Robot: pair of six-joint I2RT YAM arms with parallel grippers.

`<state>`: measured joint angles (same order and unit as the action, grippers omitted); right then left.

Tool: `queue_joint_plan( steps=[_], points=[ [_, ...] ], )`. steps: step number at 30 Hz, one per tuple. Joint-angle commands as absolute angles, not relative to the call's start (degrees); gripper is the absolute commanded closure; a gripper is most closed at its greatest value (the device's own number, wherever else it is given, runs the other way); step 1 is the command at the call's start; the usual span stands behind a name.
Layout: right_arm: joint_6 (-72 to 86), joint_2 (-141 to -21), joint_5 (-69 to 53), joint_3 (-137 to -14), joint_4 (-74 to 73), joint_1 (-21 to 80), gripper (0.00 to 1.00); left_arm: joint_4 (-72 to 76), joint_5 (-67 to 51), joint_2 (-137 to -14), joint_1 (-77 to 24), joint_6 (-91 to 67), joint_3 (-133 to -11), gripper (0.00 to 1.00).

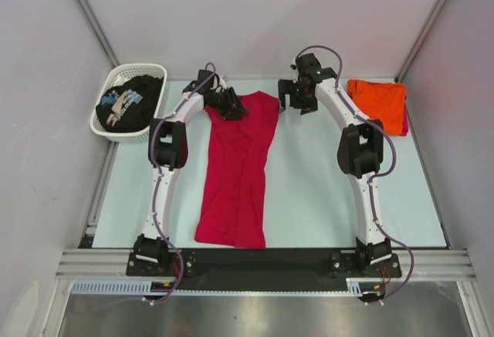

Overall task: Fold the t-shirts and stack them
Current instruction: Grab the bottom of the folded rectangular tshirt with both arms

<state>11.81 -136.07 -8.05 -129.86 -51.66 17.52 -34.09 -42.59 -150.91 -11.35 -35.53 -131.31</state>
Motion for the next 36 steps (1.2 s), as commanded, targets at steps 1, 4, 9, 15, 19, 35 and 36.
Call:
queue_joint_plan(
  steps=[1, 4, 9, 15, 19, 35, 36],
  points=[
    [11.2, -132.7, -8.5, -130.4, -50.8, 17.7, 0.05, -32.3, -46.1, -152.7, -12.6, -36.2, -134.1, 0.64],
    [11.0, -132.7, -8.3, -130.3, -50.7, 17.7, 0.05, -32.1, -46.8, -152.8, -12.7, -36.3, -134.1, 0.7],
    [11.0, -132.7, -8.5, -130.3, -50.9, 17.6, 0.05, -32.1, -46.3, -152.0, -12.7, -35.9, -133.8, 1.0],
    [11.0, -132.6, -9.1, -129.8, -50.7, 17.7, 0.05, -32.5, -42.2, -148.1, -11.8, -34.4, -133.6, 1.0],
    [11.0, -132.5, -9.5, -129.2, -50.5, 17.5, 0.05, -33.2, -39.4, -145.1, -10.1, -32.7, -132.9, 1.0],
    [11.7, -133.2, -10.7, -129.3, -49.9, 17.9, 0.06, -37.2, -36.0, -142.9, -7.5, -30.0, -130.7, 1.0],
    [11.7, -133.4, -10.9, -129.3, -49.9, 18.0, 0.06, -37.4, -36.3, -143.6, -7.5, -29.9, -130.5, 1.0]
  ],
)
